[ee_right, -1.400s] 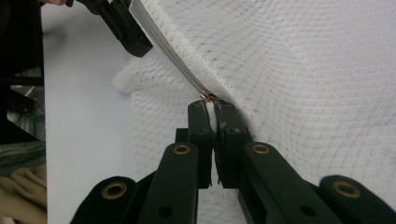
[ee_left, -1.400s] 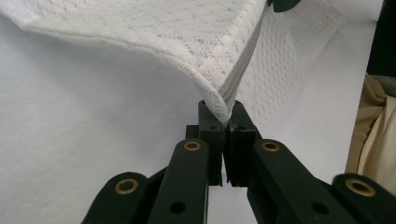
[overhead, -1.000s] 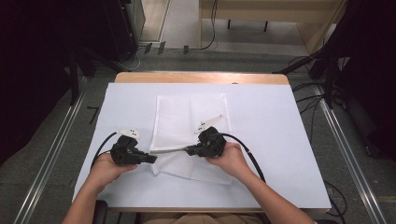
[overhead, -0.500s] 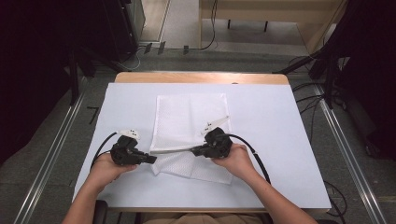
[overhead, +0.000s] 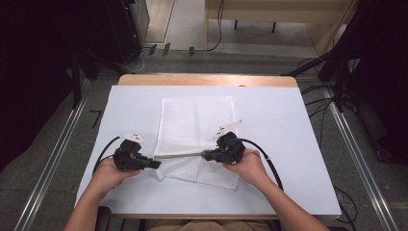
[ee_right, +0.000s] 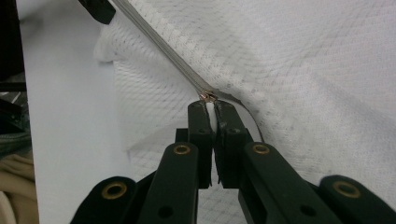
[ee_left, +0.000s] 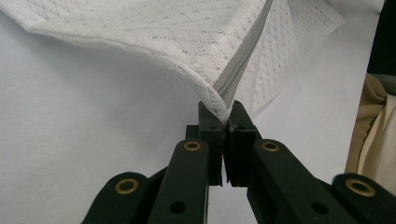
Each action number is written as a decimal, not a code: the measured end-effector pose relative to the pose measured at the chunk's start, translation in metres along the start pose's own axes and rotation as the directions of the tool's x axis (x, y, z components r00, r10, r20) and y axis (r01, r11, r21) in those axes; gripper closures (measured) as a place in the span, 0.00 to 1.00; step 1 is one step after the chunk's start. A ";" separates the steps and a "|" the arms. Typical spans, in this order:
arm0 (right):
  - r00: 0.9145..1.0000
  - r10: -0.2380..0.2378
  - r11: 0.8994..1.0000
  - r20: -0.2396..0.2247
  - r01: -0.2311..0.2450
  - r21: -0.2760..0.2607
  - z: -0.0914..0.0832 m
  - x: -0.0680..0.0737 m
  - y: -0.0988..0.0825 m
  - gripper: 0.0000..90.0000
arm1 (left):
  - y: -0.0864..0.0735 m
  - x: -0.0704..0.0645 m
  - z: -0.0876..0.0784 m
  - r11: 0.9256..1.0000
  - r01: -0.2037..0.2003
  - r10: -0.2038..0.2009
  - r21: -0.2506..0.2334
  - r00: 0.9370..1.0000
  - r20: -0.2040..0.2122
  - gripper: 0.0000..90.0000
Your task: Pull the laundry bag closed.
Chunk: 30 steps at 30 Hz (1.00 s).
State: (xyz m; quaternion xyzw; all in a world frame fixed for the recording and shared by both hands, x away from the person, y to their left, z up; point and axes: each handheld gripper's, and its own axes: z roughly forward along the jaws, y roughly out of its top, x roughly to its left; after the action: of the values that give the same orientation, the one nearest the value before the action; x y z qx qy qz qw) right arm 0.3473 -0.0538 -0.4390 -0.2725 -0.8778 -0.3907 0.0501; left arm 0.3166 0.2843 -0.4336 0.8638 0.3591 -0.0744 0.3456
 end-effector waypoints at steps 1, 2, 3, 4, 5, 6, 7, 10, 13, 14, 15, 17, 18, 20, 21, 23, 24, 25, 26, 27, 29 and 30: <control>1.000 0.002 1.000 0.000 -0.002 0.003 -0.001 0.000 0.000 0.98 | 0.000 0.000 0.000 1.000 -0.001 0.001 0.000 1.000 0.001 0.98; 1.000 0.006 1.000 -0.002 -0.006 0.004 -0.001 -0.001 -0.001 0.97 | 0.000 0.000 0.000 1.000 0.000 0.000 -0.002 1.000 0.004 0.98; 1.000 0.006 1.000 -0.005 -0.006 -0.001 -0.002 -0.001 -0.001 0.98 | 0.000 0.000 0.000 1.000 0.000 0.000 -0.002 1.000 0.004 0.98; 1.000 0.008 1.000 -0.006 -0.008 -0.001 -0.002 -0.001 -0.001 0.97 | 0.000 -0.001 0.001 1.000 -0.002 0.002 0.002 1.000 0.003 0.98; 1.000 0.007 1.000 -0.005 -0.007 -0.003 -0.003 -0.001 -0.002 0.98 | 0.000 0.000 0.001 1.000 -0.009 0.009 0.006 1.000 0.003 0.98; 1.000 0.006 1.000 -0.006 -0.006 -0.001 -0.003 -0.001 -0.002 0.98 | 0.000 -0.001 0.001 1.000 -0.008 0.008 0.009 1.000 0.001 0.98; 1.000 0.003 1.000 -0.003 -0.003 0.004 -0.004 -0.001 -0.003 0.98 | 0.000 -0.001 0.001 1.000 -0.008 0.008 0.009 1.000 -0.002 0.98; 1.000 0.008 1.000 -0.001 -0.008 0.005 -0.005 -0.002 -0.005 0.98 | 0.000 -0.002 0.000 1.000 -0.002 0.002 0.000 1.000 -0.006 0.98; 1.000 0.013 1.000 -0.001 -0.013 0.005 -0.006 -0.003 -0.006 0.98 | 0.000 -0.001 0.000 1.000 0.000 0.000 0.004 1.000 -0.002 0.98; 1.000 0.014 1.000 -0.003 -0.014 0.004 -0.006 -0.003 -0.006 0.98 | 0.000 -0.001 0.000 1.000 -0.002 0.002 0.004 1.000 -0.003 0.98; 1.000 0.012 1.000 0.000 -0.012 0.004 -0.006 -0.003 -0.007 0.97 | 0.000 -0.001 0.000 1.000 -0.002 0.002 0.004 1.000 -0.004 0.98; 1.000 0.014 1.000 -0.005 -0.014 0.005 -0.007 -0.003 -0.007 0.97 | 0.000 -0.001 0.000 1.000 -0.003 0.003 0.004 1.000 0.000 0.98; 1.000 0.013 1.000 -0.003 -0.012 0.005 -0.007 -0.003 -0.008 0.97 | 0.000 -0.001 0.000 1.000 -0.004 0.004 0.003 1.000 -0.004 0.98; 1.000 0.012 1.000 0.001 -0.012 0.007 -0.008 -0.002 -0.008 0.97 | 0.000 -0.001 0.000 1.000 -0.001 0.001 0.005 1.000 0.001 0.98; 1.000 0.013 1.000 0.001 -0.013 0.009 -0.008 -0.002 -0.008 0.97 | 0.000 -0.001 0.000 1.000 0.000 0.000 0.004 1.000 0.004 0.98; 1.000 0.012 1.000 0.000 -0.012 0.009 -0.008 -0.003 -0.008 0.97 | 0.000 -0.001 0.000 1.000 -0.002 0.002 0.006 1.000 0.004 0.98; 1.000 0.012 1.000 0.000 -0.012 0.010 -0.008 -0.003 -0.008 0.97 | 0.000 -0.001 0.000 1.000 -0.002 0.002 0.008 1.000 0.005 0.98; 1.000 0.011 1.000 0.000 -0.011 0.010 -0.008 -0.003 -0.008 0.97 | 0.000 -0.001 0.000 1.000 -0.001 0.001 0.006 1.000 0.005 0.99; 1.000 0.011 1.000 0.004 -0.011 0.012 -0.008 -0.003 -0.009 0.98 | 0.000 0.000 0.000 1.000 0.003 -0.003 0.004 1.000 0.010 0.99; 1.000 0.011 1.000 0.000 -0.011 0.012 -0.008 -0.003 -0.009 0.97 | 0.000 0.000 0.000 1.000 0.002 -0.002 0.003 1.000 0.010 0.99; 1.000 0.009 1.000 -0.002 -0.009 0.009 -0.008 -0.004 -0.009 0.98 | 0.000 -0.001 0.000 1.000 0.001 -0.001 0.006 1.000 0.010 0.99; 1.000 0.009 1.000 -0.002 -0.009 0.010 -0.008 -0.004 -0.009 0.98 | 0.000 -0.001 0.000 1.000 0.001 -0.001 0.006 1.000 0.009 0.99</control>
State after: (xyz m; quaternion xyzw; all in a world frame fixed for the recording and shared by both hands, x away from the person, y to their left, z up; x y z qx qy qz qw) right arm 0.3448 -0.0659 -0.4404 -0.2760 -0.8785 -0.3861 0.0541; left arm 0.3162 0.2838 -0.4335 0.8643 0.3576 -0.0796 0.3447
